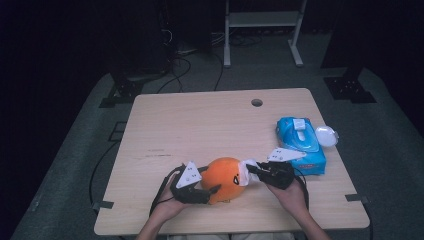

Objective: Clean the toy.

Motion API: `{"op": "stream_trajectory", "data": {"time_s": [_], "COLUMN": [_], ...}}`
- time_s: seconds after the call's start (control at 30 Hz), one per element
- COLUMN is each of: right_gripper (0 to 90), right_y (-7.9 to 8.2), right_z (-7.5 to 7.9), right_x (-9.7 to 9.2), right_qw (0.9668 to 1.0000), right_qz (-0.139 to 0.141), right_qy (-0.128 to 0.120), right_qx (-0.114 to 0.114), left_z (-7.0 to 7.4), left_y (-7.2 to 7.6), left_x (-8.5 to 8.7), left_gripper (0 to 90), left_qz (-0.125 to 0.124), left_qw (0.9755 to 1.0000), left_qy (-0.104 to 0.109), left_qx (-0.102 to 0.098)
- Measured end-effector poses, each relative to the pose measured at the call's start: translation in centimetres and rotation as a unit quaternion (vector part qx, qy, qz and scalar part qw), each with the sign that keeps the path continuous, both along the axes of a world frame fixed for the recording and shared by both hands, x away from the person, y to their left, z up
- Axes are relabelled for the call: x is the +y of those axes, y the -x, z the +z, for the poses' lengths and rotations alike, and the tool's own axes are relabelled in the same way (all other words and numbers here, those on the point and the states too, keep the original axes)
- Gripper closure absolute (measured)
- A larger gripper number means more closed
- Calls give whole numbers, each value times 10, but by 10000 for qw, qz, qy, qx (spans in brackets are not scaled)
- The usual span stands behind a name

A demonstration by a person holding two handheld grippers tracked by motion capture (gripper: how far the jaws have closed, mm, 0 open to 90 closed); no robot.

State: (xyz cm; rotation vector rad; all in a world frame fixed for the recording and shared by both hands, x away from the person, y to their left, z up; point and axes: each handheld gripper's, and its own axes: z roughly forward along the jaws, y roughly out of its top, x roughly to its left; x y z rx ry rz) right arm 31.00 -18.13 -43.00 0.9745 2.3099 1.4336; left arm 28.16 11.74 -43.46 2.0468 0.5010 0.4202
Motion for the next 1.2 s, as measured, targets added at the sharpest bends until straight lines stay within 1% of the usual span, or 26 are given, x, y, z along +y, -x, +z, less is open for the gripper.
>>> {"op": "stream_trajectory", "data": {"time_s": [0.07,0.13,0.23,0.27,0.3,0.33,0.37,0.43,0.5,0.53,0.57,0.6,0.63,0.7,0.73,0.8,0.83,0.87,0.93,0.97,1.0,1.03,1.1,1.13,1.17,1.2], "right_gripper": [795,794,795,796,796,796,796,795,795,795,795,796,796,796,797,796,796,796,796,796,796,796,796,796,795,795], "right_y": [4,11,14,13,12,13,14,16,17,18,16,14,14,10,11,17,17,24,27,26,23,23,18,18,20,20], "right_z": [5,16,16,11,9,8,7,7,8,8,7,6,6,0,1,6,6,11,13,13,12,12,8,8,10,10], "right_x": [5,14,19,17,15,15,14,15,17,18,16,14,14,7,7,13,13,20,26,26,23,23,15,15,17,17], "right_qw": [9999,9991,9987,9990,9991,9990,9990,9984,9981,9980,9984,9988,9988,9996,9996,9990,9990,9981,9970,9973,9978,9978,9991,9991,9989,9989], "right_qz": [20,218,286,297,298,278,264,362,392,403,302,159,159,-126,-121,-4,-4,219,227,192,158,158,45,59,89,89], "right_qy": [-37,-153,-21,-63,-70,-61,-57,-98,-77,-47,15,33,33,27,-11,-11,-11,-81,129,150,121,121,-28,-56,-52,-52], "right_qx": [-133,-333,-413,-332,-305,-330,-369,-417,-465,-494,-488,-458,-458,-264,-266,-446,-446,-568,-725,-695,-626,-626,-418,-423,-459,-459], "left_z": [0,1,2,3,7,7,9,7,1,-2,0,1,1,1,1,1,1,1,1,1,1,1,0,-1,-1,-1], "left_y": [1,3,5,4,-1,-1,-9,-11,-13,-12,-10,-9,-9,-8,-7,-5,-5,-4,-3,-3,-6,-6,-9,-8,-6,-6], "left_x": [-2,-5,-8,-6,-1,-1,6,8,7,6,4,3,3,1,-1,-2,-2,-3,-3,-3,-2,-2,-1,-2,-5,-5], "left_gripper": [293,293,290,258,222,185,153,147,180,218,275,303,310,319,320,321,321,321,315,303,282,257,241,249,268,281], "left_qz": [-82,-151,-211,-220,-139,-139,22,69,-60,-80,-77,-36,-36,-37,-42,-47,-47,-56,-52,-67,-95,-95,-68,-62,-44,-44], "left_qw": [9999,9997,9995,9997,9995,9995,9969,9963,9960,9965,9975,9977,9977,9982,9986,9990,9990,9991,9993,9993,9987,9987,9978,9979,9989,9989], "left_qy": [-39,-67,-127,-37,242,242,559,588,536,525,474,452,452,402,347,275,275,273,231,236,350,350,447,441,314,314], "left_qx": [-76,-152,-182,-130,161,161,551,619,713,642,526,495,495,435,406,338,338,321,293,289,363,363,491,480,357,357]}}
